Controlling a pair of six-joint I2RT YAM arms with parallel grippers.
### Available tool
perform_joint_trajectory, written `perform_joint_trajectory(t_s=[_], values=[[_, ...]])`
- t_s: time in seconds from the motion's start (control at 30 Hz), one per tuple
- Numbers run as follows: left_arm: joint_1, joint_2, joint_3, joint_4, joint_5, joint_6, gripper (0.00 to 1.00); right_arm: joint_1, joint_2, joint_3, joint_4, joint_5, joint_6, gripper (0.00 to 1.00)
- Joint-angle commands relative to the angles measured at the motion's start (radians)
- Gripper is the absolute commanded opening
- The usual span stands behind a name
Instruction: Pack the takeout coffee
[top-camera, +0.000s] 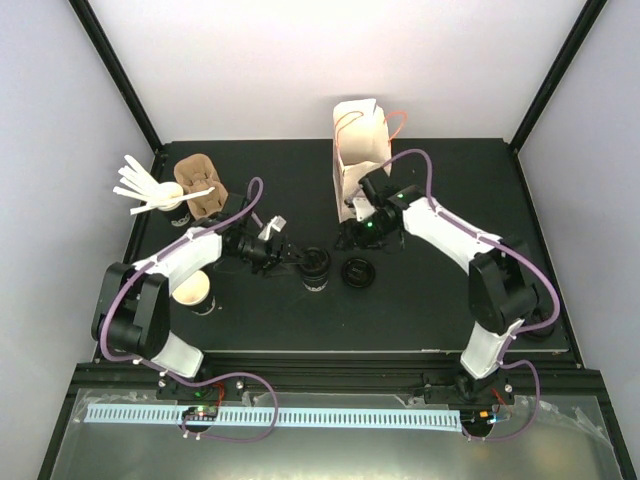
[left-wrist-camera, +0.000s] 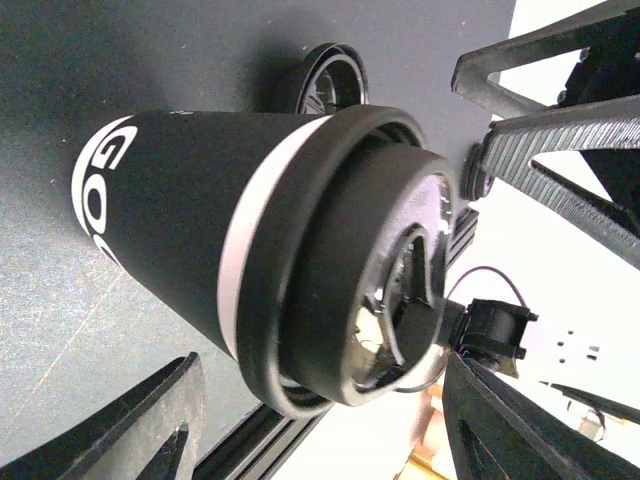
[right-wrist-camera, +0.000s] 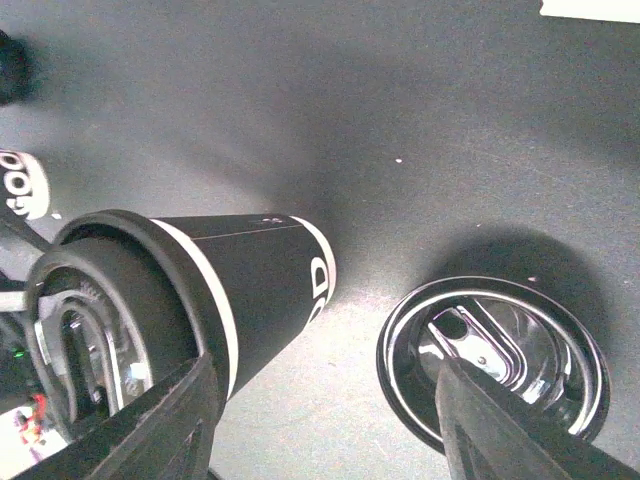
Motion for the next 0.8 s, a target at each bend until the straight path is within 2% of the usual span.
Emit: perform_joint_trajectory(t_s=[0.0, 0.07, 0.2, 0.27, 0.4, 0.47, 0.63, 0.77], values=[[0.026, -0.064, 0.018, 0.001, -0.014, -0.009, 0.67, -0.05, -0.074, -0.067, 0.108, -0.171, 0.013, 0.63], [0.056, -0.09, 0.008, -0.015, -0.018, -0.003, 0.66, -0.062, -0.083, -0.114, 0.164, -0.242, 0.027, 0.62], [0.124, -0.134, -0.03, -0.02, -0.011, 0.019, 0.6, -0.069, -0.105, -0.216, 0.302, -0.34, 0.082, 0.5], [0.149, -0.13, -0.048, -0.01, 0.009, 0.032, 0.53, -0.07, -0.113, -0.271, 0.37, -0.376, 0.126, 0.44], [0.159, -0.075, -0.054, 0.052, 0.07, 0.054, 0.39, -0.069, -0.121, -0.35, 0.488, -0.413, 0.214, 0.4], [0.16, -0.05, -0.049, 0.089, 0.1, 0.059, 0.35, -0.07, -0.121, -0.373, 0.53, -0.426, 0.242, 0.38], [0.16, 0.002, -0.035, 0.145, 0.156, 0.073, 0.31, -0.07, -0.117, -0.402, 0.585, -0.444, 0.275, 0.34], [0.158, 0.027, -0.032, 0.142, 0.176, 0.093, 0.29, -0.07, -0.13, -0.401, 0.557, -0.423, 0.259, 0.32]])
